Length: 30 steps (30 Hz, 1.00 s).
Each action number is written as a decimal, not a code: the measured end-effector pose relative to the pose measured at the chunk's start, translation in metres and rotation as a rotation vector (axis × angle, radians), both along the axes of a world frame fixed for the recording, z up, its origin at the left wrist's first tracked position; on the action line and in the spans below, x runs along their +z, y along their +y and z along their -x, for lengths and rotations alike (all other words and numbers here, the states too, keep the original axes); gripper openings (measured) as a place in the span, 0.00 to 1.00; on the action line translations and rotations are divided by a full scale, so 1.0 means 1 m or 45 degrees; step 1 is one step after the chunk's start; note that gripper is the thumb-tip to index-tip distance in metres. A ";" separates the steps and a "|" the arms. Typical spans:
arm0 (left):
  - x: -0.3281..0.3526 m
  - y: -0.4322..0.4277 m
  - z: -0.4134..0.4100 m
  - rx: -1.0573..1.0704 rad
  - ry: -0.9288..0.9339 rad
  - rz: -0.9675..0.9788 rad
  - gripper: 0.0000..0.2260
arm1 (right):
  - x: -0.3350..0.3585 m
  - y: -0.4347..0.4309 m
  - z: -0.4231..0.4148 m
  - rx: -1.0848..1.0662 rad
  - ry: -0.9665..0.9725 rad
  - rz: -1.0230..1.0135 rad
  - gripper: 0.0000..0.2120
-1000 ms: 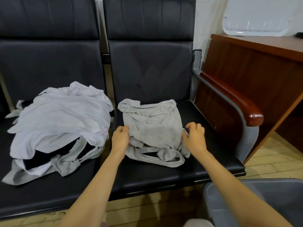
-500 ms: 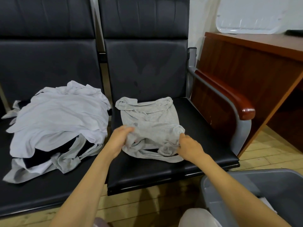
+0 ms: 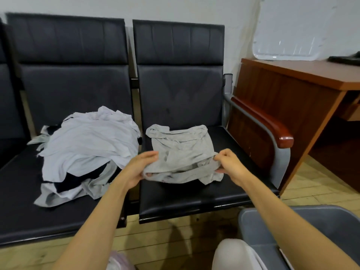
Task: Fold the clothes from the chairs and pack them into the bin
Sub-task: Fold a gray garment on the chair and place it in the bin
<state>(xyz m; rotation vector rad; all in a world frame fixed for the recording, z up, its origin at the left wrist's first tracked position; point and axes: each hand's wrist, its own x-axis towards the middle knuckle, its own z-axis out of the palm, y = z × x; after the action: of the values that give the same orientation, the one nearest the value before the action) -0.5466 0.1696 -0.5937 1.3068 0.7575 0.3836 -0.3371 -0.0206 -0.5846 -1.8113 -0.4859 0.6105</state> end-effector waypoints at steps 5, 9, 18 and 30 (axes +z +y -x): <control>0.024 -0.023 0.011 -0.061 -0.087 -0.028 0.09 | 0.060 -0.009 0.008 0.091 -0.175 -0.061 0.09; 0.095 -0.033 0.010 0.051 -0.358 -0.260 0.13 | 0.119 -0.018 0.006 -0.012 -0.212 -0.185 0.14; 0.264 -0.038 0.029 0.190 -0.929 -0.591 0.21 | 0.271 -0.044 0.011 0.184 -0.042 -0.925 0.09; 0.229 -0.012 0.021 0.352 -0.475 -0.289 0.11 | 0.228 -0.015 -0.004 0.272 -0.061 -0.592 0.12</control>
<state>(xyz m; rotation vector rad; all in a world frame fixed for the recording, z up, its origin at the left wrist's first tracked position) -0.5680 0.1580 -0.3648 1.2912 0.5886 0.9307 -0.3334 -0.0352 -0.3563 -1.3445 -0.7910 0.5448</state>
